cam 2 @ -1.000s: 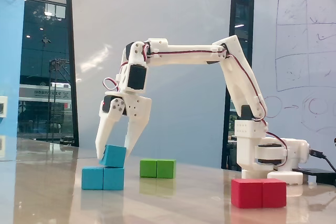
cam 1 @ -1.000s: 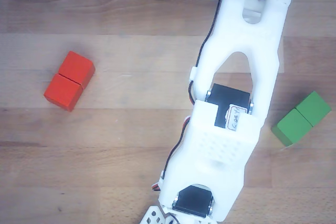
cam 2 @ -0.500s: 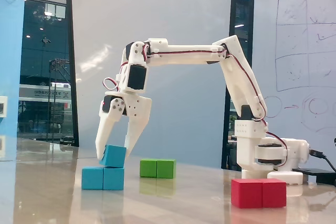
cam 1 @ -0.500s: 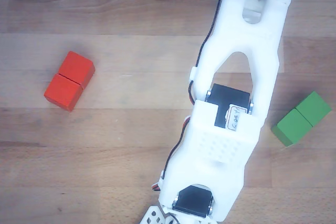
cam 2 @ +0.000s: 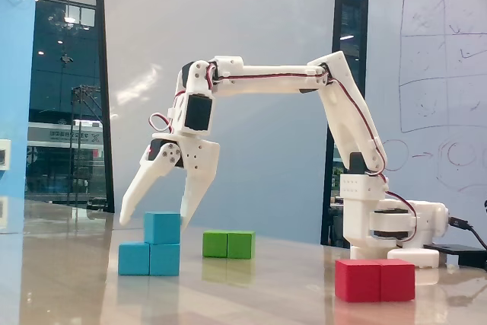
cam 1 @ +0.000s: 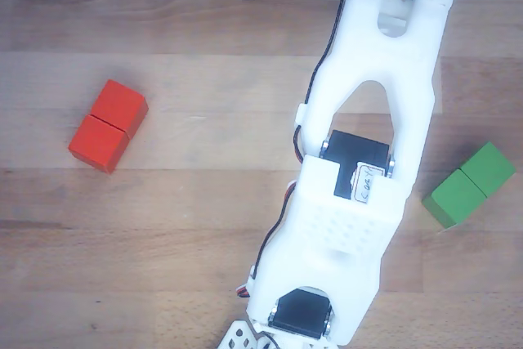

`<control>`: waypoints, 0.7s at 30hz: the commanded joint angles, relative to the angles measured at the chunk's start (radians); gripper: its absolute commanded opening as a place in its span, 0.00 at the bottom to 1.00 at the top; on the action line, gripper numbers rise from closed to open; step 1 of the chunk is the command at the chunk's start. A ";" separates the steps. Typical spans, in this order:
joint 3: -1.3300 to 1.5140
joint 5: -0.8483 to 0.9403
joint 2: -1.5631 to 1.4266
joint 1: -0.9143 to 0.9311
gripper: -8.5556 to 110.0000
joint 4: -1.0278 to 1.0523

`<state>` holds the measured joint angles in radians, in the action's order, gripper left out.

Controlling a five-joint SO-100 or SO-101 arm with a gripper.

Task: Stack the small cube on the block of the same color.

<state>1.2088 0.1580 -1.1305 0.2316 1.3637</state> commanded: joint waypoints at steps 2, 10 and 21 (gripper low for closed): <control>-0.101 0.011 -0.035 0.025 0.35 0.003; -0.101 0.052 -0.052 0.186 0.35 0.005; -0.081 0.163 -0.141 0.253 0.31 0.002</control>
<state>1.2088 0.3237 -1.1305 0.4817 1.3637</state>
